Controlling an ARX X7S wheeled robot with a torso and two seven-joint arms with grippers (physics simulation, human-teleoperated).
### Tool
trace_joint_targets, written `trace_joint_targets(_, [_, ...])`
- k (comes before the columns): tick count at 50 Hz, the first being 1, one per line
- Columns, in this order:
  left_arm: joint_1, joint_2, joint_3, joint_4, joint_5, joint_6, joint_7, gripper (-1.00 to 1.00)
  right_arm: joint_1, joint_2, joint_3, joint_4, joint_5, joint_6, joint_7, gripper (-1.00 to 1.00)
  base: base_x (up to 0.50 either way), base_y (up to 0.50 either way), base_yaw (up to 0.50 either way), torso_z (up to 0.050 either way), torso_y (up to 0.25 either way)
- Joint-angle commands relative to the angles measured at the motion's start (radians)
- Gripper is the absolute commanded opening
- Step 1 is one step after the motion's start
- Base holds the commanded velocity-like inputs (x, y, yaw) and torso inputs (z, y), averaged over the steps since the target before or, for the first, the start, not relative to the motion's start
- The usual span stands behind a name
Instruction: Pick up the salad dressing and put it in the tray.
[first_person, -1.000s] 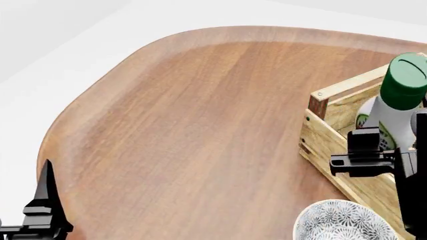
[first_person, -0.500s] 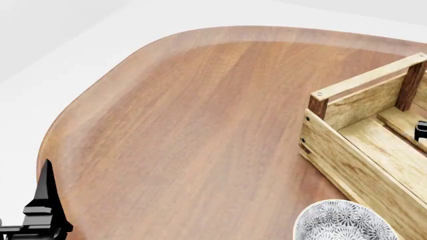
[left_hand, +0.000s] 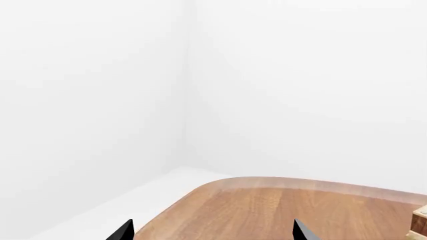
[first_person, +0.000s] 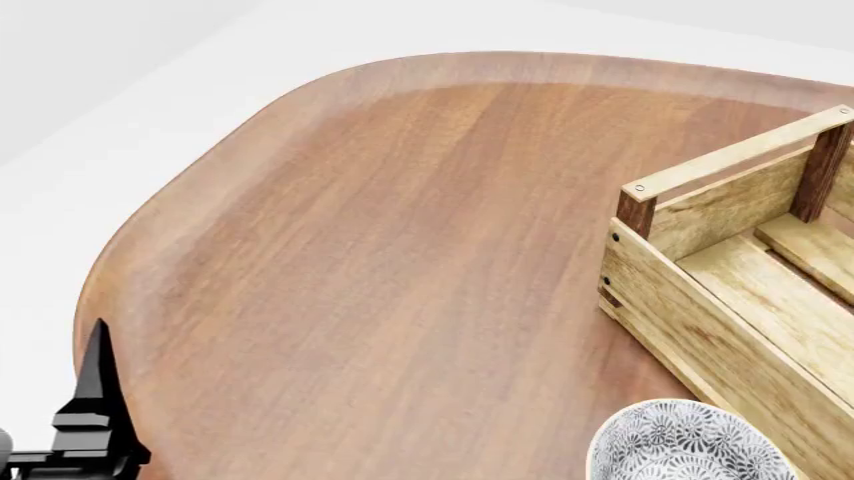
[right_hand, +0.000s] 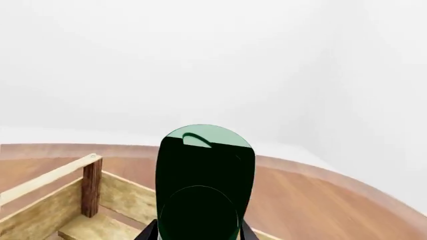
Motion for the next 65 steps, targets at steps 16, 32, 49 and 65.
trace_joint_targets(16, [-0.009, -0.009, 0.019, 0.006, 0.015, -0.009, -0.012, 1.0, 0.202, -0.068, -0.059, 0.591, -0.153, -0.279, 0.082, -1.0, 0.0, 0.0, 0.0, 0.001, 0.0])
trace_joint_targets(32, [-0.007, -0.011, 0.031, -0.001, 0.029, -0.005, -0.017, 1.0, 0.393, -0.093, -0.071, 1.104, -0.179, -0.49, 0.079, -1.0, 0.0, 0.0, 0.0, 0.0, 0.001])
trace_joint_targets(49, [-0.009, -0.016, 0.039, -0.001, 0.038, -0.008, -0.026, 1.0, 0.339, -0.103, -0.032, 1.148, -0.205, -0.462, 0.092, -1.0, 0.0, 0.0, 0.0, 0.0, 0.001])
trace_joint_targets(65, [-0.013, -0.021, 0.053, 0.003, 0.051, -0.015, -0.034, 1.0, 0.303, -0.113, 0.036, 1.148, -0.218, -0.489, 0.066, -1.0, 0.0, 0.0, 0.0, 0.0, 0.001])
